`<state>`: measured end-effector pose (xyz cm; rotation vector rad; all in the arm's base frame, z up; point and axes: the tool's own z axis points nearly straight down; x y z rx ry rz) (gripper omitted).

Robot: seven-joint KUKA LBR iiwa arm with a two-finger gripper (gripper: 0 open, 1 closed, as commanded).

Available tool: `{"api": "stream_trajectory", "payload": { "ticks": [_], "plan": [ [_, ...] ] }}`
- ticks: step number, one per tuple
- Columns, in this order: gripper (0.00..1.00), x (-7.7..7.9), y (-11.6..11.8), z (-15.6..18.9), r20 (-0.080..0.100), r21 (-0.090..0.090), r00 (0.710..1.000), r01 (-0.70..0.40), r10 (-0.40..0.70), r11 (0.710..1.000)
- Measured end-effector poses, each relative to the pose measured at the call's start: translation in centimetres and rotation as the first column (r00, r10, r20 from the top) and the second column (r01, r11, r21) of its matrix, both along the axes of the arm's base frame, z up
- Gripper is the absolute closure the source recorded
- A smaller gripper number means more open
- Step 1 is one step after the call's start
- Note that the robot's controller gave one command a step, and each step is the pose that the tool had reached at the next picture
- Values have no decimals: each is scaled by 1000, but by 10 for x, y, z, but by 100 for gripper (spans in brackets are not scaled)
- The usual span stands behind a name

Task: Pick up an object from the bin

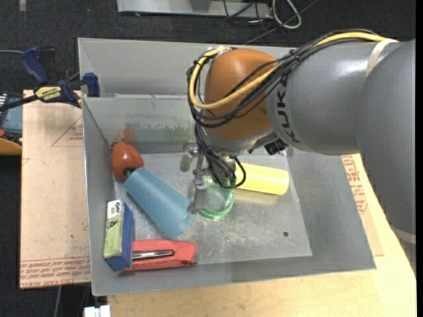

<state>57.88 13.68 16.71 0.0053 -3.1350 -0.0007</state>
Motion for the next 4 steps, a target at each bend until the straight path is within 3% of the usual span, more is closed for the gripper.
{"api": "stream_trajectory", "payload": {
  "ticks": [1, 2, 3, 4],
  "plan": [
    [0, 2, -1, 5, 8, 1, 1000, 4, -4, 1000],
    [0, 58, -55, -100, 6, 2, 879, -476, 476, 880],
    [0, 64, -69, -38, 14, 2, 964, -267, 267, 964],
    [0, 56, -56, -91, 0, 8, 895, -447, 447, 895]
  ]
}}
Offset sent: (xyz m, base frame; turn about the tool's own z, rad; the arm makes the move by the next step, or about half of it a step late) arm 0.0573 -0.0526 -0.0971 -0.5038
